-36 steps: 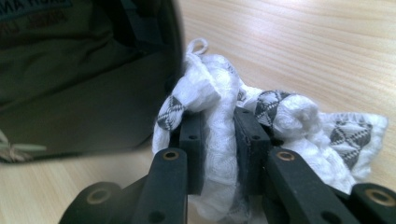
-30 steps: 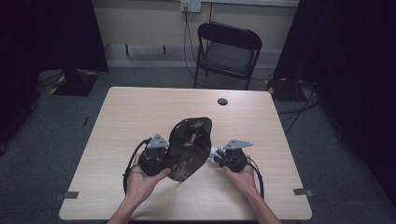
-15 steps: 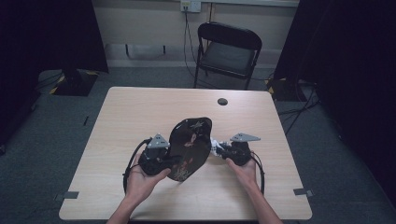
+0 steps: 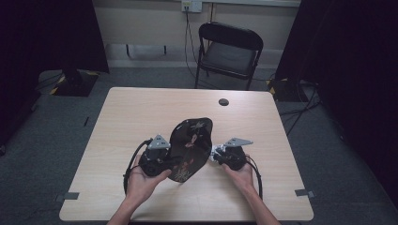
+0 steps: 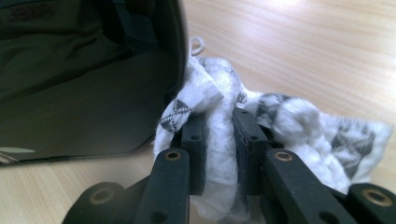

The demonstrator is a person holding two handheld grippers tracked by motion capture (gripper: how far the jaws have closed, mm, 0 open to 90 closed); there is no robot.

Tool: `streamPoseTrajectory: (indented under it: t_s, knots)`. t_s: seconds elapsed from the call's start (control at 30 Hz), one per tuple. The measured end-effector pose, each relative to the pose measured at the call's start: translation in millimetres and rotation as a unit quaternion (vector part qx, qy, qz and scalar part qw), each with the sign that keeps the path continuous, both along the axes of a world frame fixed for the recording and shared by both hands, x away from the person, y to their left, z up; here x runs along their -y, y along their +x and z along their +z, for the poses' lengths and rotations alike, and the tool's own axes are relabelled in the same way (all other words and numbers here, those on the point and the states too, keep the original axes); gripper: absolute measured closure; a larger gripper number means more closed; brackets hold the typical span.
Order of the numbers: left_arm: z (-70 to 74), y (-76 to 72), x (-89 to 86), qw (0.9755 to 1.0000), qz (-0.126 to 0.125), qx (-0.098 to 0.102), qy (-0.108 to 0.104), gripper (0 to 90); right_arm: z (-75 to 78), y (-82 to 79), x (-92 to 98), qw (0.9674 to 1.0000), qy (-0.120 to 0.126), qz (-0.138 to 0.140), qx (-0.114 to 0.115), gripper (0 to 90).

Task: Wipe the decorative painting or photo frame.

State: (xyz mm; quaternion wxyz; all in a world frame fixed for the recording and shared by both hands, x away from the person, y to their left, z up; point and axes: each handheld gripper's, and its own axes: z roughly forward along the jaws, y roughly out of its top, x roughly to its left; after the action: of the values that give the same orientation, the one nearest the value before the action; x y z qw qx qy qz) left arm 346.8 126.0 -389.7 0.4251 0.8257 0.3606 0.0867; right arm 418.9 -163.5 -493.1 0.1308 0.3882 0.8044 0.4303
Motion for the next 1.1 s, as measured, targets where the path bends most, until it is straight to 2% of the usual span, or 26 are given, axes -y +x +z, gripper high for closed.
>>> streamPoseTrajectory:
  t_s: [0.03, 0.07, 0.13, 0.23, 0.3, 0.43, 0.5, 0.63, 0.73, 0.9, 1.1]
  knots:
    - [-0.1, 0.2, -0.1, 1.0, 0.001, 0.0, -0.001, 80.7, 3.2, 1.1, 1.1, 1.0, 0.004, -0.004, 0.002, 77.6]
    - [0.0, 0.4, 0.0, 1.0, 0.0, 0.0, 0.0, 80.7, 11.7, 3.9, 5.6, 0.9994, 0.031, -0.015, 0.006, 77.6]
    - [0.2, 0.6, -0.2, 1.0, -0.001, 0.002, 0.002, 80.7, 21.1, 5.5, 8.3, 0.9988, 0.044, -0.018, 0.015, 77.6]
    - [0.0, 0.4, 0.0, 1.0, 0.001, 0.002, 0.001, 80.7, 23.8, 5.5, 7.5, 0.9988, 0.039, -0.015, 0.024, 77.7]
    - [0.0, 0.0, 0.2, 1.0, 0.001, 0.0, 0.0, 80.7, 17.1, 4.7, 8.2, 0.9988, 0.044, -0.016, 0.012, 77.6]
    - [-0.1, 0.0, 0.1, 1.0, 0.002, 0.0, -0.001, 80.7, 0.1, 2.7, 1.8, 0.9997, 0.023, -0.01, -0.005, 77.5]
    - [-0.2, 0.1, 0.0, 1.0, 0.002, -0.001, -0.001, 80.7, -2.1, 4.2, -0.2, 0.9997, 0.02, -0.007, -0.009, 77.5]
    - [-0.1, 0.5, 0.0, 1.0, 0.001, -0.001, -0.001, 80.7, 4.6, 6.2, -0.3, 0.9999, 0.013, -0.007, -0.004, 77.6]
    - [-0.1, 0.6, 0.3, 1.0, 0.0, 0.0, -0.001, 80.7, 14.8, 8.1, 3.2, 0.9995, 0.028, -0.015, 0.007, 77.6]
    - [-0.1, 0.9, 0.1, 1.0, 0.0, -0.001, -0.001, 80.7, 23.4, 7.0, 4.8, 0.9992, 0.031, -0.018, 0.019, 77.6]
    - [0.0, 1.5, -0.3, 1.0, -0.001, -0.001, -0.001, 80.7, 40.7, 4.5, 6.6, 0.9983, 0.042, -0.016, 0.037, 77.0]
